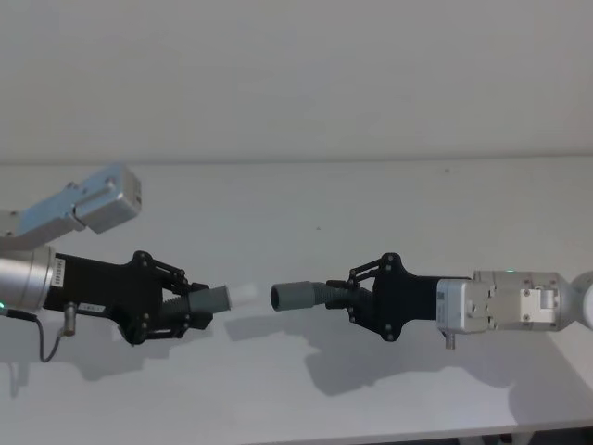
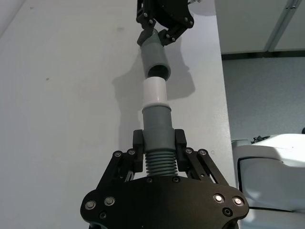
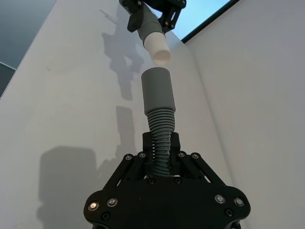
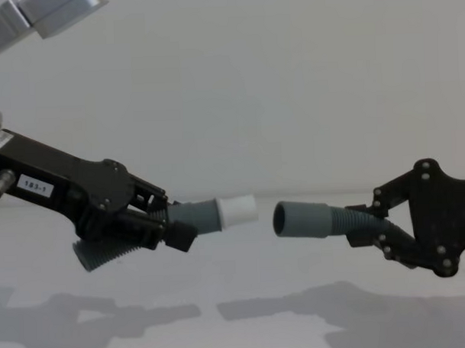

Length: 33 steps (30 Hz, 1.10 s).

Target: Use both hands to pick up one end of the pipe from the table, align the ends, and insert them.

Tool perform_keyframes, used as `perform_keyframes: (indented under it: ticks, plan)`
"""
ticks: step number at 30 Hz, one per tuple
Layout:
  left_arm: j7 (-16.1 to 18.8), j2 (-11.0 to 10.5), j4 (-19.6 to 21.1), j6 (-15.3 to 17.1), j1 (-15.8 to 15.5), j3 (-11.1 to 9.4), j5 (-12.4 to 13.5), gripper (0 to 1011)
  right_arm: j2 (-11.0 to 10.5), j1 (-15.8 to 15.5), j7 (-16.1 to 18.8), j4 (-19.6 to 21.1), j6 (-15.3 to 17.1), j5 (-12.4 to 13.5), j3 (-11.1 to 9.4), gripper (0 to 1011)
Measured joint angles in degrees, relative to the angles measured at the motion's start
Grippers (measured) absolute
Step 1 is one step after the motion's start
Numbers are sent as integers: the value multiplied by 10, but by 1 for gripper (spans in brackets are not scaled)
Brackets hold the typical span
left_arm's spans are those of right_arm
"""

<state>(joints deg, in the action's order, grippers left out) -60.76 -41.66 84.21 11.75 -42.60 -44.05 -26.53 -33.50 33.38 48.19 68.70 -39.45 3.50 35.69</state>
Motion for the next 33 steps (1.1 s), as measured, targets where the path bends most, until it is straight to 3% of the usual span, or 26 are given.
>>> perform_keyframes:
  ticks: [33]
  plan:
    - [-5, 19, -27, -15, -12, -27, -5, 346, -4, 10, -13, -11, -1, -3, 12, 162]
